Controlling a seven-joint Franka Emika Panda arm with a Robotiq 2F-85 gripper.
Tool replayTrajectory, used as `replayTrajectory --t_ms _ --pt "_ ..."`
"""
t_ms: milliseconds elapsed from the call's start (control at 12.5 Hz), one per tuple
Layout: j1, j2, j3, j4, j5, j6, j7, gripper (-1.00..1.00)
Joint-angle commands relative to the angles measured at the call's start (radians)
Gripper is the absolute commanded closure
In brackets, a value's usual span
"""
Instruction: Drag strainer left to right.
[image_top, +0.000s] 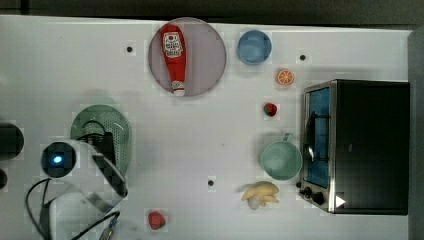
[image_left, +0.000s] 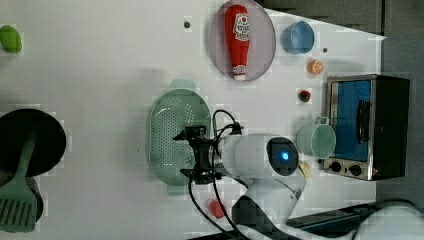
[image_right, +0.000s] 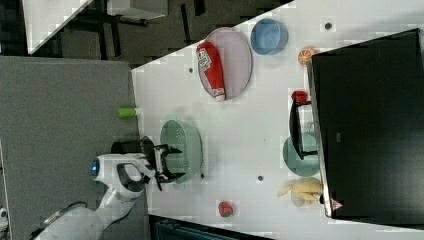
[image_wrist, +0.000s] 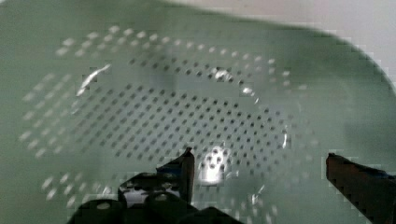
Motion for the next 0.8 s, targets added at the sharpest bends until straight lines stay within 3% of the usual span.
replayTrajectory --t_ms 80,400,800 --pt "0.025 0.034 -0.065 0.021 -0.031 0.066 0.082 -1.00" --pt "0.038 0.050 -0.120 0.018 -0.047 0.083 0.082 -1.00" --pt "0.009 0.025 -0.156 -0.016 -0.047 0.084 0.074 -1.00"
